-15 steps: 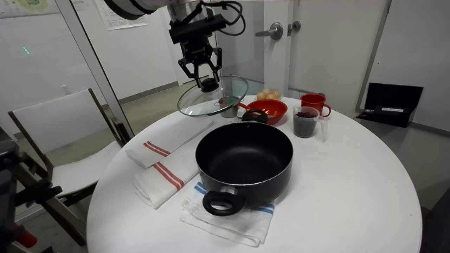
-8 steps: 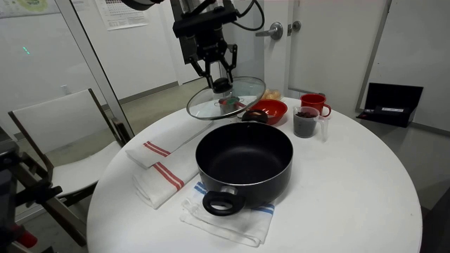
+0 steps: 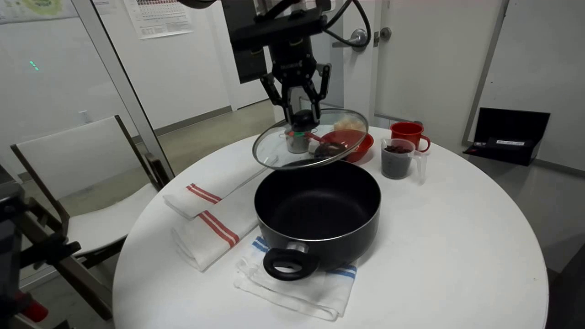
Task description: Put the glass lid on the black pot
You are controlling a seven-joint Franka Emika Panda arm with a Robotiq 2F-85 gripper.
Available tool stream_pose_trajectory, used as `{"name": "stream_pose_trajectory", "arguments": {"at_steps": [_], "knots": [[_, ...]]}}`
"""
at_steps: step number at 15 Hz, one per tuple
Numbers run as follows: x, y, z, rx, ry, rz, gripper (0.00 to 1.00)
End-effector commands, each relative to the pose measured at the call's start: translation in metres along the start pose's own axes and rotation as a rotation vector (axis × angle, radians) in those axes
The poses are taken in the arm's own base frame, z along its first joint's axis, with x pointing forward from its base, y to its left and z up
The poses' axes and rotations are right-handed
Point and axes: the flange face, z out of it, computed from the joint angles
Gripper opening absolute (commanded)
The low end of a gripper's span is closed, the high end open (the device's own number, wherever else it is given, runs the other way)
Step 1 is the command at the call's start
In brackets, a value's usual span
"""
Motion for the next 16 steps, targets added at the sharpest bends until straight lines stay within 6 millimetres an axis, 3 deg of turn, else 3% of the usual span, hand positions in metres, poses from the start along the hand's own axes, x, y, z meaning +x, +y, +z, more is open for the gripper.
{"name": "stream_pose_trajectory", "arguments": {"at_steps": [1,16], "knots": [[-0.018,0.012,-0.01,0.016,0.009,0.098,0.25],[-0.061,0.04,0.015,0.093,-0.012,0.302,0.25]]}}
